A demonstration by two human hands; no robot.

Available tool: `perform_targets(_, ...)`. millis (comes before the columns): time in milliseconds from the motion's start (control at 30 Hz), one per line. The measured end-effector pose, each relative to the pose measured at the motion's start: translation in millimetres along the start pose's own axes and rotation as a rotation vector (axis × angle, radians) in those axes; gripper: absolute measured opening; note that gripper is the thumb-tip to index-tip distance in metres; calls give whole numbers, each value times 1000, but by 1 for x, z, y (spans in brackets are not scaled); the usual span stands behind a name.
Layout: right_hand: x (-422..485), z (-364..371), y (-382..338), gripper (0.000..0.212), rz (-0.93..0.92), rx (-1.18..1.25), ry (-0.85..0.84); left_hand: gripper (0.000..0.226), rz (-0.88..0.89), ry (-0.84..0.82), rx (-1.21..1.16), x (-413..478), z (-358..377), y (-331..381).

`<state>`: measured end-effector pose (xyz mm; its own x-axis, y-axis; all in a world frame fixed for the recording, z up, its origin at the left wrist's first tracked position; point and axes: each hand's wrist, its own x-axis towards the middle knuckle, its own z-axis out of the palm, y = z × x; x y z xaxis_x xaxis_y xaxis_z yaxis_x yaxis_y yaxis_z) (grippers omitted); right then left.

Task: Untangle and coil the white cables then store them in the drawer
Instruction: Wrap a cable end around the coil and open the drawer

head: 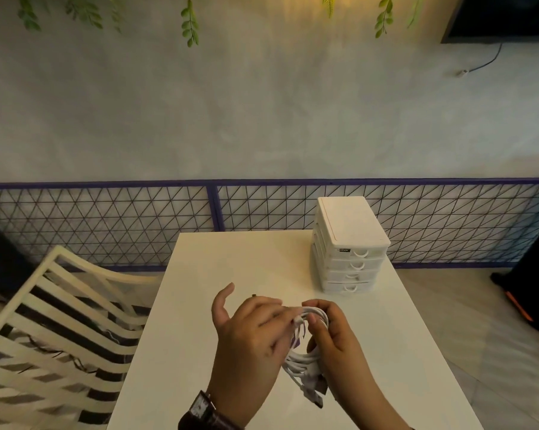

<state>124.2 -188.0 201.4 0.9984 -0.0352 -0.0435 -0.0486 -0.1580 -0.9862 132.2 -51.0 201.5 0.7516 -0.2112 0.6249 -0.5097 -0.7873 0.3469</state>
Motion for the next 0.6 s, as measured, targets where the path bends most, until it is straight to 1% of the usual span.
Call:
perform_targets(67,0,-1,-2,17,-22,-30,9,23,-171,60,-91,7,0,-2)
perform_targets(133,-1,-3,-5,17,-21,-30,-1,21,-404,97,-250,14,-5,-9)
perform_targets(200,-3,-6,-8,16,7,8,-10,8,-649,110,-465,22,-12,-19)
perform_targets(267,-6,-8,-12,17,51,60,-10,18,-859,87,-718,26,-17,-29)
perform_targets(333,-8,-10,-17,17,71,140,18,21,-991,67,-929,24,-18,-35)
perform_targets(400,-7,-12,-21,16,80,215,67,20,-1001,102,-996,20,-21,-31)
perform_targets(467,-5,-15,-21,16,75,203,115,18,-890,177,-955,15,-25,-21)
perform_targets(533,-3,-15,-18,16,61,163,149,13,-652,216,-812,11,-32,-5)
perform_targets(567,-3,-15,-17,16,51,149,151,4,-507,195,-734,10,-34,4)
perform_targets(600,-2,-14,-15,16,52,139,150,7,-385,150,-660,9,-34,13)
